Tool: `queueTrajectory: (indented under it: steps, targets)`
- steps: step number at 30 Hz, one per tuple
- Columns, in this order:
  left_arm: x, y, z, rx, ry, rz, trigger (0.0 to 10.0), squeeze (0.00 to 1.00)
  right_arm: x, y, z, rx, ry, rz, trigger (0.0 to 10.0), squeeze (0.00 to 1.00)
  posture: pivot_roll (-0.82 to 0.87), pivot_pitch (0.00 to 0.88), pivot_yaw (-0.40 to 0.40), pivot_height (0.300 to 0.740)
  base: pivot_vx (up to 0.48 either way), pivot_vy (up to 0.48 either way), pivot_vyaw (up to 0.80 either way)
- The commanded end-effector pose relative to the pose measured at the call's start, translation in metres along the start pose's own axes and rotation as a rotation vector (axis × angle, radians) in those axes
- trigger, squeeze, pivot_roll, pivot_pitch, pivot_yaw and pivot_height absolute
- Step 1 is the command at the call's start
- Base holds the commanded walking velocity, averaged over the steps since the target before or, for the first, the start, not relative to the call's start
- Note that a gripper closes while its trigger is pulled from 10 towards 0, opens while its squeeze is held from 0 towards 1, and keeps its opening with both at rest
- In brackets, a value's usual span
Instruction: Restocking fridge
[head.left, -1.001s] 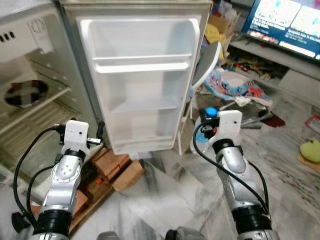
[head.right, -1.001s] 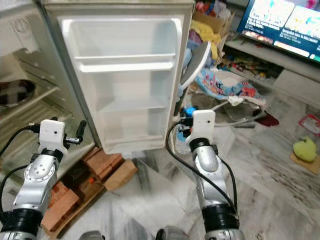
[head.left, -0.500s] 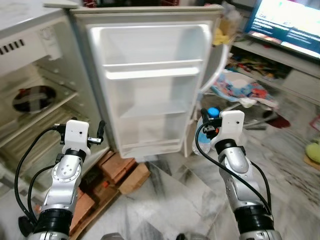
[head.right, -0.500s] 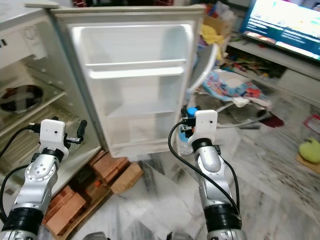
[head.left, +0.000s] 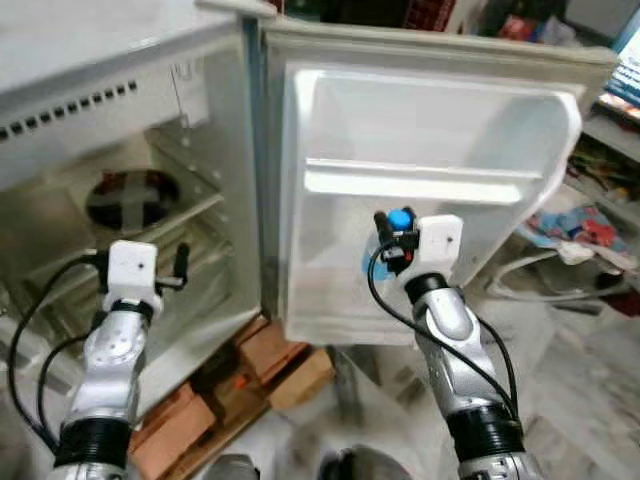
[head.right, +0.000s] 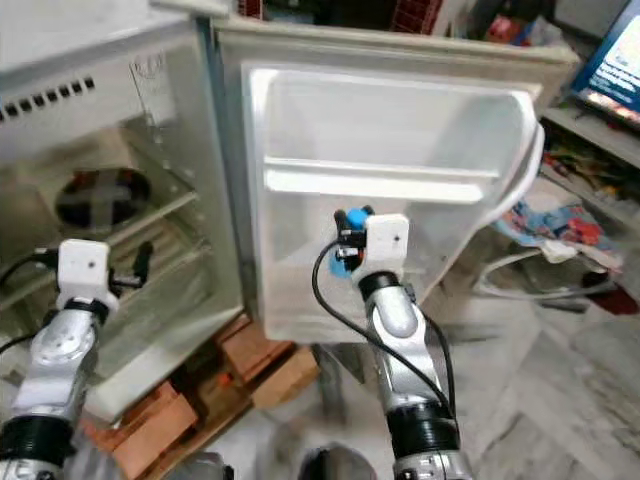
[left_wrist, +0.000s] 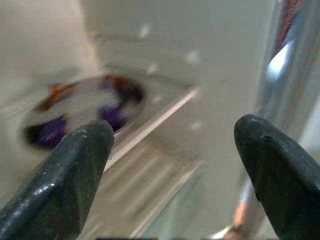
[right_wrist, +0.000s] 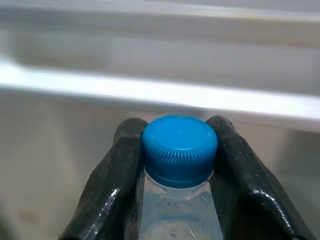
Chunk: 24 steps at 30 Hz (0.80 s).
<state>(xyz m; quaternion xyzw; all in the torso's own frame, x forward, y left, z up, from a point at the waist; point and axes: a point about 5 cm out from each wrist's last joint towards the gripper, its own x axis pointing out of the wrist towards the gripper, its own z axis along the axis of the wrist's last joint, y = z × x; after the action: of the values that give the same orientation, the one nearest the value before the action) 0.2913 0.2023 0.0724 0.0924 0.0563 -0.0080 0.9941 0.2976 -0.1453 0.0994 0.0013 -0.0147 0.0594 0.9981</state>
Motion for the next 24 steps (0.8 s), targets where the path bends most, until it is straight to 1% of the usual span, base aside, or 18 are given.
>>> queueTrajectory:
  steps: [1,3,4,7,10,12,13,24]
  targets:
    - [-0.006,0.011,-0.009,0.001,0.054,0.036,10.0,0.00,0.004,0.001,0.009,-0.001,-0.039,-0.003,10.0,0.00,0.05,0.030,-0.078,0.740,0.000,0.000,0.00]
    - [-0.012,0.014,-0.011,0.006,0.041,0.010,10.0,0.00,0.004,-0.001,0.010,-0.009,-0.040,-0.015,10.0,0.00,0.05,0.031,-0.079,0.740,0.000,0.000,0.00]
    - [-0.016,0.017,-0.013,0.017,0.050,0.014,10.0,0.00,0.004,-0.002,0.010,-0.012,-0.039,-0.022,10.0,0.00,0.05,0.033,-0.080,0.740,0.000,0.000,0.00]
    - [-0.018,0.021,-0.015,0.023,0.066,0.024,10.0,0.00,0.004,-0.003,0.010,-0.015,-0.038,-0.027,10.0,0.00,0.05,0.034,-0.081,0.740,0.000,0.000,0.00]
    - [-0.023,0.027,-0.010,-0.010,0.041,0.014,10.0,0.00,0.004,-0.004,0.009,-0.023,-0.033,-0.037,10.0,0.00,0.06,0.035,-0.085,0.740,0.000,0.000,0.00]
    - [-0.024,0.028,-0.008,-0.030,0.030,0.012,10.0,0.00,0.004,-0.004,0.008,-0.024,-0.032,-0.037,10.0,0.00,0.06,0.035,-0.085,0.740,0.000,0.000,0.00]
    - [-0.024,0.028,-0.005,-0.028,0.019,0.017,10.0,0.00,0.005,-0.004,0.009,-0.024,-0.032,-0.038,10.0,0.00,0.06,0.035,-0.087,0.740,0.000,-0.416,0.00]
    - [-0.023,0.021,-0.005,-0.032,0.022,-0.001,10.0,0.00,0.006,-0.005,0.008,-0.025,-0.029,-0.046,10.0,0.00,0.05,0.036,-0.087,0.740,0.000,-0.443,0.00]
